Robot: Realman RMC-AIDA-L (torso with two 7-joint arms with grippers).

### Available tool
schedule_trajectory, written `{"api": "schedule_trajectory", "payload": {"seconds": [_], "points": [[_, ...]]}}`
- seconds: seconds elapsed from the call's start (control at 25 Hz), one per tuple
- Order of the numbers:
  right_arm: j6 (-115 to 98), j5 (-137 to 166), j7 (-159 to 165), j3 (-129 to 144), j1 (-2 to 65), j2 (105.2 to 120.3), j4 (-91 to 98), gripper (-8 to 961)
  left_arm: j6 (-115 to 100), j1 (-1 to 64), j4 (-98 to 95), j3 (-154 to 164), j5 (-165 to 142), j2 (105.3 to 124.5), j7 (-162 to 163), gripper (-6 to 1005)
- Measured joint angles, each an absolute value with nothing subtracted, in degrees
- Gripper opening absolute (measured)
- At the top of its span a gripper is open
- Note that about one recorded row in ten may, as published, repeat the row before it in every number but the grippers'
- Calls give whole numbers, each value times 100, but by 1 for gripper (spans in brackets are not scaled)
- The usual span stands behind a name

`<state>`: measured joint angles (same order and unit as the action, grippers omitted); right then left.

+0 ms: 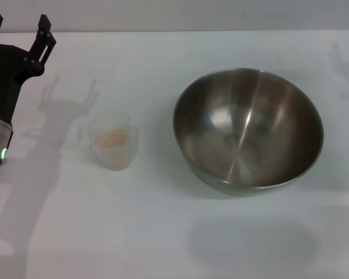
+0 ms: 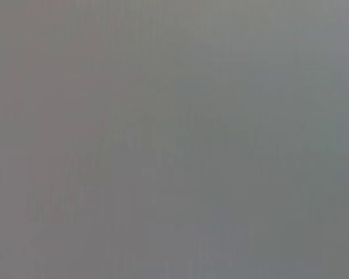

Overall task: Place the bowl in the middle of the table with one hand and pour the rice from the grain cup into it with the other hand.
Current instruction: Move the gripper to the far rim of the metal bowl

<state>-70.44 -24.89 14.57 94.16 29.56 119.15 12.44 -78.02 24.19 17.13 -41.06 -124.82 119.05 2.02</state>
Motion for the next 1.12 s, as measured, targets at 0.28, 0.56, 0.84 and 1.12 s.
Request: {"api": "schedule_trajectory", "payload": {"seconds": [0.28,0.56,0.84,1.12], "points": [[-7016,-2487,1421,9413,3074,11898,1203,703,-7804,2393,1706,-4106,-12480,11900,202,862],[-7056,-2499,1397,9367,3070,11901,1231,703,-7807,2397,1704,-4104,-12472,11900,202,862],[-7145,-2475,540,9408,3032,11905,1267,704,-7813,2441,1705,-4097,-12507,11907,203,863],[-6530,-2256,-430,9436,2931,11908,1850,704,-7780,2444,1705,-4082,-12515,11909,203,863]]}}
